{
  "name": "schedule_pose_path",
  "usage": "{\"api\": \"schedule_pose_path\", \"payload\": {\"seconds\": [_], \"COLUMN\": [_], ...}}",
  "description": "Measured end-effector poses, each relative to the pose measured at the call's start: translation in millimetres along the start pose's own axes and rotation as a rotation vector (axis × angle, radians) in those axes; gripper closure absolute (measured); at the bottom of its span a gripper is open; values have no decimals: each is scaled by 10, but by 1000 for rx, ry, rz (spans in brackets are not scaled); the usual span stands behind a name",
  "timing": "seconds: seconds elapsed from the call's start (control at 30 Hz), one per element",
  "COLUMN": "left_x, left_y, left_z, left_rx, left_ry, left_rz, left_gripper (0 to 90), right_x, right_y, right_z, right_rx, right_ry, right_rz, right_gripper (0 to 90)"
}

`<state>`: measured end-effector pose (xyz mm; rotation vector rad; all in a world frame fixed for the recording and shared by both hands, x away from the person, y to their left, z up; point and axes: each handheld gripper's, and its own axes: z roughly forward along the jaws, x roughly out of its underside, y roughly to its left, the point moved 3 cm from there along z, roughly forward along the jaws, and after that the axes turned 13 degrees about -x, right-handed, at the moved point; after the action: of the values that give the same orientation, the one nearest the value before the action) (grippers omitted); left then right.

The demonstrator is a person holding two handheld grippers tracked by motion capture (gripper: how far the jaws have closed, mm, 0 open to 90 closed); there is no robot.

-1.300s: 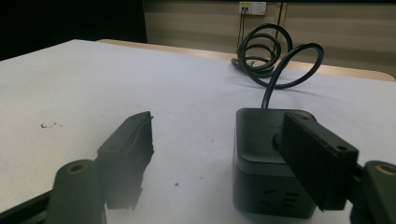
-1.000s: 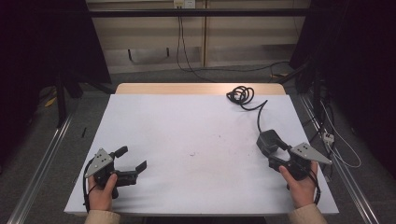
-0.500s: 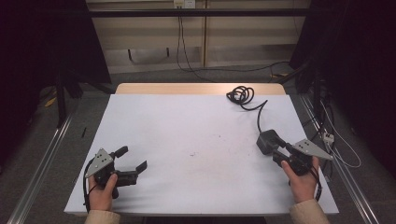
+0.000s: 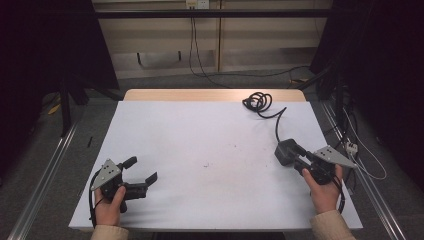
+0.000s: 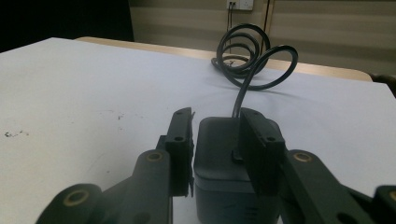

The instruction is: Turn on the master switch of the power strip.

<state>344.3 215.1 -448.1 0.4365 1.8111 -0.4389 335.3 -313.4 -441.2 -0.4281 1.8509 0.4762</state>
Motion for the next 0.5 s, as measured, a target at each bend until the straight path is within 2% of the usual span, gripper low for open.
{"api": "schedule_pose_path", "payload": {"seconds": [0.5], "left_x": [-1], "left_y": [-4], "left_z": [5], "left_rx": [4], "left_ry": [-2], "left_rz": [4], "left_gripper": [29], "right_x": [-27], "right_y": [-61], "right_z": [43], "right_rx": [4], "right_ry": [14], "right_rz": [12], "right_gripper": [782]}}
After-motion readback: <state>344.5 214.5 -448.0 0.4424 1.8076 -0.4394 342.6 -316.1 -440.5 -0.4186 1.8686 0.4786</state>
